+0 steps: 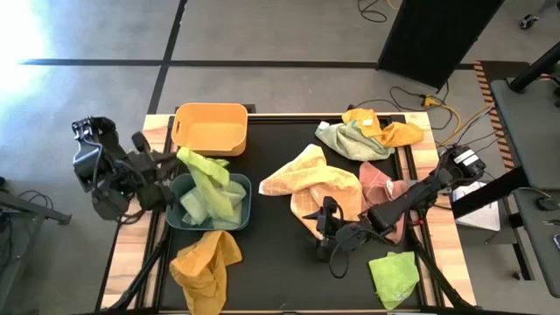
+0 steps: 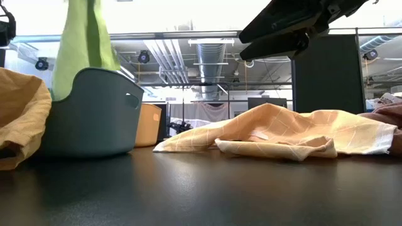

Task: Sort microfiber towel by color & place in baskets
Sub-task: Put the left green microfiber towel into the blue bin

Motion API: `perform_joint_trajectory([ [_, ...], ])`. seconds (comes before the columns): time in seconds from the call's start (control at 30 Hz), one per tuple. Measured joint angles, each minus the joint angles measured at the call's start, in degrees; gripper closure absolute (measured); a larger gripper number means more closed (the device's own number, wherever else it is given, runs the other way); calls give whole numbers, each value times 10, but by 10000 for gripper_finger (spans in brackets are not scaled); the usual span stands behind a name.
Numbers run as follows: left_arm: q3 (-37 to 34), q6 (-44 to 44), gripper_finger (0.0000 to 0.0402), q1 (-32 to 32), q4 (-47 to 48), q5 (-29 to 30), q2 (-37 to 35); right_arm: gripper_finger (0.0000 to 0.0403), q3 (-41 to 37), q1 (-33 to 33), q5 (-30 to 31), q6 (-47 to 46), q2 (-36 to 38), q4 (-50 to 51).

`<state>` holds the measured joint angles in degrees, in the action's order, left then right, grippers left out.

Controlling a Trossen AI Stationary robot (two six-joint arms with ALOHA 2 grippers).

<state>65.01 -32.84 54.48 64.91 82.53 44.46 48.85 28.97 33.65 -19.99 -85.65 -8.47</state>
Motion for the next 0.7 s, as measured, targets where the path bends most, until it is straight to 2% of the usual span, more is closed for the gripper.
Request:
perform_joint_trajectory([
  [0.2,-13,-89,401,0,35,-219,-17,139,0,2,-2,-4,0,0],
  [0.3,-32,-156,401,1,35,-372,-16,146,0,2,-2,-4,0,0],
  [0.33,-41,-183,401,1,34,-405,-14,148,0,2,-2,-4,0,0],
  [0.53,-113,-335,401,-2,62,-420,1,154,0,0,-2,-1,0,0],
  [0.7,-193,-446,401,-16,60,-517,0,145,1,0,-1,-4,0,-2],
])
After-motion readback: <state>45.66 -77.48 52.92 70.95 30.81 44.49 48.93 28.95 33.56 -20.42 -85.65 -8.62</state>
